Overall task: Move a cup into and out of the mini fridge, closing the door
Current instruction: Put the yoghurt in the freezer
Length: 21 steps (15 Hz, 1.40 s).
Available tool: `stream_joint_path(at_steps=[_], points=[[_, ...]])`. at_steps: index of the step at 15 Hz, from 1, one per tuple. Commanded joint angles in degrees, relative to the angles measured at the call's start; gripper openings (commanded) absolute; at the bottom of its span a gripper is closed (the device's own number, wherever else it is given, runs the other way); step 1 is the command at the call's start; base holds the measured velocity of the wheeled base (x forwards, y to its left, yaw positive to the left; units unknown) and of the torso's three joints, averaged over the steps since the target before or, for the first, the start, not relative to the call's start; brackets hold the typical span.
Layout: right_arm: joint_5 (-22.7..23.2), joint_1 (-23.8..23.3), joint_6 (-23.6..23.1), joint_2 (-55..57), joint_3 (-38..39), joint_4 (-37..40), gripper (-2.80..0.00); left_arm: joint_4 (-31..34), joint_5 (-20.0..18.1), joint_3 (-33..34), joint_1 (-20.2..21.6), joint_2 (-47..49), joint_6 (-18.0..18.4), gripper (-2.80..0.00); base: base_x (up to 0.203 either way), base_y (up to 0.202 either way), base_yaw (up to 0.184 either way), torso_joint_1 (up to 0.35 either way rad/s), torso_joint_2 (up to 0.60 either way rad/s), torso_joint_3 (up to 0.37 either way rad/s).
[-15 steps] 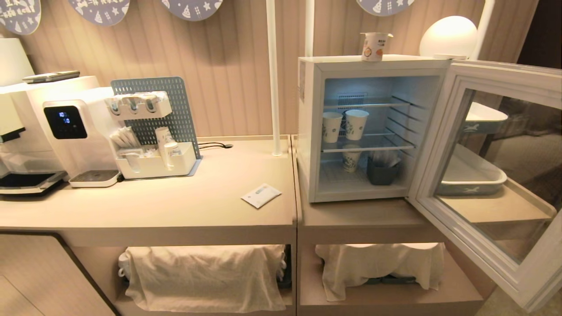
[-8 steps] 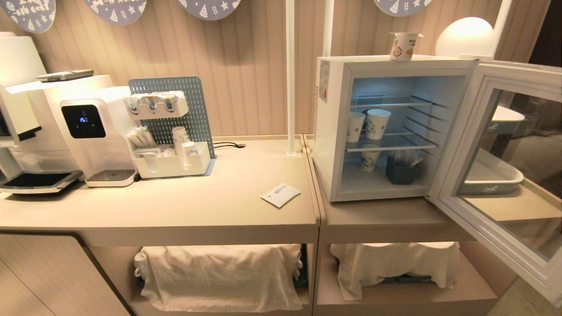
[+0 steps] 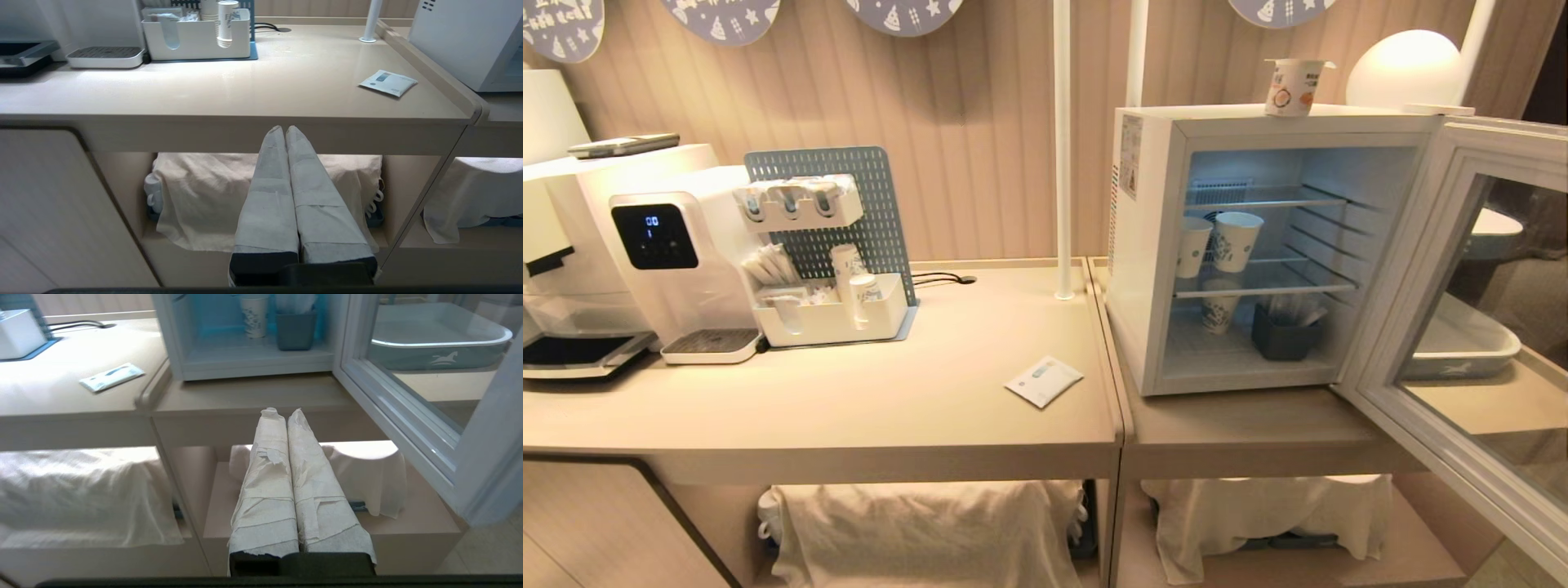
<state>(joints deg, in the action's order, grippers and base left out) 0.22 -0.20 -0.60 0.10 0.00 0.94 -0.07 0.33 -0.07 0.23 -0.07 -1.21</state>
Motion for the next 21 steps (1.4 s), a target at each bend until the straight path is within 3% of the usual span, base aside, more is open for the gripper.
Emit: stream_joint_path(at_steps=[1, 10, 13, 17, 21], points=[[0.0, 0.0, 0.0, 0.1, 0.0, 0.0, -2.80, 0.0, 0.0, 0.0, 0.0, 0.1, 0.0, -2.80, 0.189, 0.000, 0.003, -0.001, 0.00, -0.001], [0.0, 0.0, -0.5, -0.1, -0.9, 0.4, -2.80, 0.0, 0.0, 0.0, 0.0, 0.1, -0.1, -2.80, 0.156, 0.000, -0.001, 0.003, 0.00, 0.003], [-1.7, 0.0, 2.6, 8.1, -16.5, 1.8, -2.80, 0.0, 0.0, 0.0, 0.0, 0.1, -0.1, -2.80, 0.000, 0.000, 0.000, 0.000, 0.00, 0.000], [-4.4, 0.0, 7.2, 32.0, -38.2, 4.6, -2.80, 0.0, 0.0, 0.0, 0.0, 0.1, -0.1, -2.80, 0.000, 0.000, 0.000, 0.000, 0.00, 0.000], [0.7, 0.3, 7.0, 50.5, -53.0, 6.6, -2.80, -0.1, 0.0, 0.0, 0.0, 0.1, -0.1, -2.80, 0.000, 0.000, 0.000, 0.000, 0.00, 0.000]])
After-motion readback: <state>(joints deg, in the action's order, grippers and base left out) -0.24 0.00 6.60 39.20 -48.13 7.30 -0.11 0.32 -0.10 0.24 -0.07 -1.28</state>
